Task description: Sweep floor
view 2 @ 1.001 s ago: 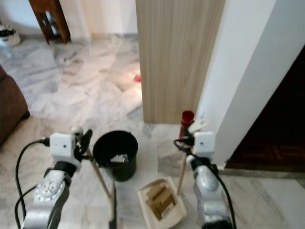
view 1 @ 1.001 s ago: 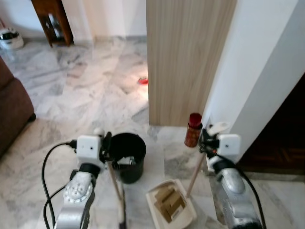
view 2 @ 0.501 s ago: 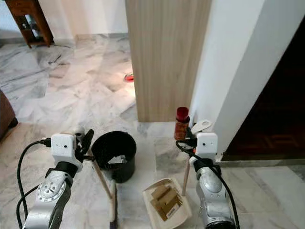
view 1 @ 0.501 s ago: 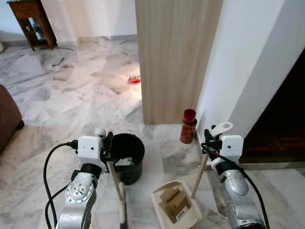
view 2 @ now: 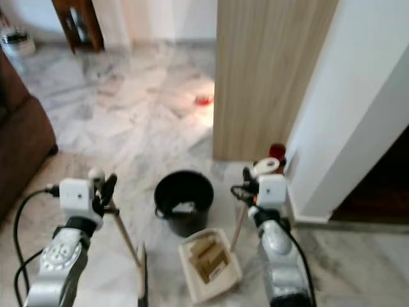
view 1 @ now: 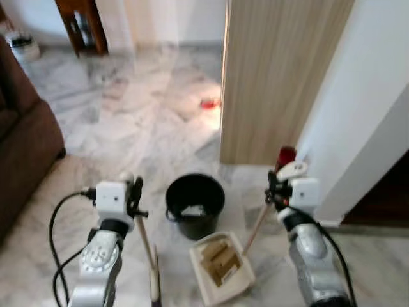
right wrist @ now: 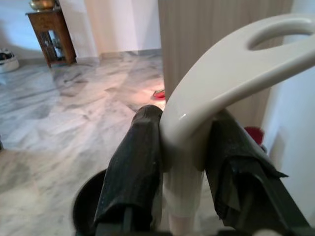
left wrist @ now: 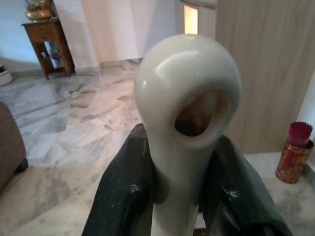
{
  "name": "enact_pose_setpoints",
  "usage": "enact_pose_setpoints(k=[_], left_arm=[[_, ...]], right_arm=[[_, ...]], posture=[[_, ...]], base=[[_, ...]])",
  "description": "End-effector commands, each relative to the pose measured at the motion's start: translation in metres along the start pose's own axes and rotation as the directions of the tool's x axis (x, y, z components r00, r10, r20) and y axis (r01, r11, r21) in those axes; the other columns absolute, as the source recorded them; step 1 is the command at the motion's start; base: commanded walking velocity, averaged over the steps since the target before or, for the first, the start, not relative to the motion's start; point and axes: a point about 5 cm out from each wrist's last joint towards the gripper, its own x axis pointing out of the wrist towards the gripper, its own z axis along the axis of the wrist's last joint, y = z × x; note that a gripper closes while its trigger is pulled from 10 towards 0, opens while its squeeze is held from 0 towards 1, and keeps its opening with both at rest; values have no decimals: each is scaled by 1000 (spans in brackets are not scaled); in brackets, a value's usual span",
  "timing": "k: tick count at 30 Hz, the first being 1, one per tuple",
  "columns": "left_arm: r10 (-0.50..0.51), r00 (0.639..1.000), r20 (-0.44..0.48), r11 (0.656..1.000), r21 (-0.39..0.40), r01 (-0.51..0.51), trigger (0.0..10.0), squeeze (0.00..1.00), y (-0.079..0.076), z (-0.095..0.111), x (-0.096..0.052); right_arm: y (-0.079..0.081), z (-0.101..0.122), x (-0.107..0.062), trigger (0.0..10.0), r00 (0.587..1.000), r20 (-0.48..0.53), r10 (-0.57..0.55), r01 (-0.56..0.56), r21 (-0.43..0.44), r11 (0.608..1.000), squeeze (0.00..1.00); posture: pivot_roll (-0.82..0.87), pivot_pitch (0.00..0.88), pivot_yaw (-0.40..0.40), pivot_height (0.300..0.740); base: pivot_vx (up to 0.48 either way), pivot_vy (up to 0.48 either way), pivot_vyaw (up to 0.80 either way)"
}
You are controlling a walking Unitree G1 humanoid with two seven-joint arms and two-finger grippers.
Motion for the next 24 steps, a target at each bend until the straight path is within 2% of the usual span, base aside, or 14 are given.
enact_pose_setpoints(k=[1,10,14,18,24], left_arm=[[10,999,51,1000,26,-11,10000,0,5,10,2],[6,999,52,999,31,-8,10000,0,4,10,2],[6,999,51,999,32,-8,10000,0,4,10,2],[5,999,50,999,32,-7,10000,0,4,10,1],[4,999,50,999,34,-6,10000,0,4,10,1]], right_arm=[[5,15,7,10000,998,64,14,-13,-5,1000,0],[-7,13,10,10000,995,39,-94,96,-43,995,0],[-18,16,11,10000,977,45,-207,210,-89,974,0],[-24,18,11,10000,962,52,-266,271,-114,956,0],[-22,23,12,10000,961,79,-263,271,-101,957,0]], posture=[[-59,0,61,740],[-57,0,60,740],[-56,0,59,740],[-55,0,59,740],[-56,0,61,740]], base=[[0,0,0],[0,0,0],[0,0,0],[0,0,0],[0,0,0]])
